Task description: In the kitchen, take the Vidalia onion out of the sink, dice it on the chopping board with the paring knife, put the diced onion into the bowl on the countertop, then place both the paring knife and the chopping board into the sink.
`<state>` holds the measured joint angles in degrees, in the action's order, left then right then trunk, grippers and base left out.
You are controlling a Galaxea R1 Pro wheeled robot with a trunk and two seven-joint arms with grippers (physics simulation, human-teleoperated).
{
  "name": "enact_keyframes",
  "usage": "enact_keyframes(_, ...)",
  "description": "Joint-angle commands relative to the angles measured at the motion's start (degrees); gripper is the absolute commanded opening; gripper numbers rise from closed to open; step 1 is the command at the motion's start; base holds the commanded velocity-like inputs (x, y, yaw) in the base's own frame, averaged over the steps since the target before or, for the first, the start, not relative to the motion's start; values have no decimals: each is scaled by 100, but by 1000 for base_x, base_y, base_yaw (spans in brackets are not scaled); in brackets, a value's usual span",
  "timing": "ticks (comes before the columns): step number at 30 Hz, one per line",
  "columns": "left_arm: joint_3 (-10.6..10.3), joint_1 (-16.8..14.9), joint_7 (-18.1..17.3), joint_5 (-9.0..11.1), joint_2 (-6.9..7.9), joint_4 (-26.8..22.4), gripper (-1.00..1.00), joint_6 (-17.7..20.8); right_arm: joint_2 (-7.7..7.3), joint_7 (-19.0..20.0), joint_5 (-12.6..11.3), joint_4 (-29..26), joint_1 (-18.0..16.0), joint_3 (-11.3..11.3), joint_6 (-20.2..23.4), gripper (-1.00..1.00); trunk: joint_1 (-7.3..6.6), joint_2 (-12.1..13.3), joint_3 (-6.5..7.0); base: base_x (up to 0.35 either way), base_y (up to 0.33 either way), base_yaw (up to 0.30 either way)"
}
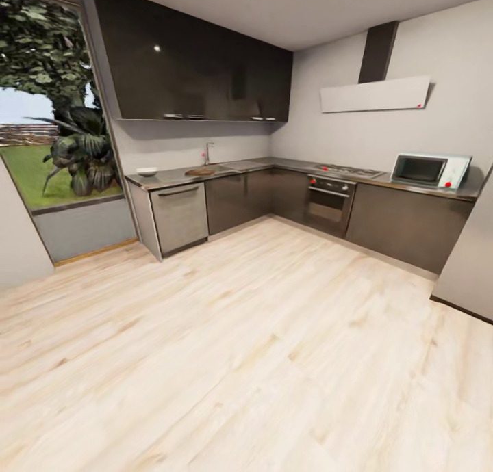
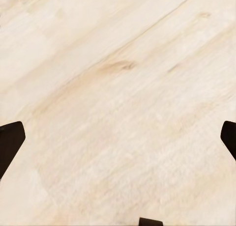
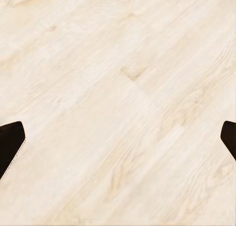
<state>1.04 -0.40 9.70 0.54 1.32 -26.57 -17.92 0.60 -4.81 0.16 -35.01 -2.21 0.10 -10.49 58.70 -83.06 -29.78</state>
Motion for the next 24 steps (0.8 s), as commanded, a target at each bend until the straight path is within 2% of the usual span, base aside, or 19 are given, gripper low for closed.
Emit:
enact_keyframes(1,-1,-4,12,6,0,6,100,-18,1,-20,2,3,-2,1,-18,100,3,-2,-6,332,-38,108)
enact_keyframes(9,1,-4,13,0,0,10,100,-18,1,-20,2,3,-1,5,-22,100,3,-2,-6,332,-106,84)
enact_keyframes(24,1,-4,12,-2,0,11,100,-18,1,-20,2,3,-1,8,-24,100,3,-2,-6,332,-131,4)
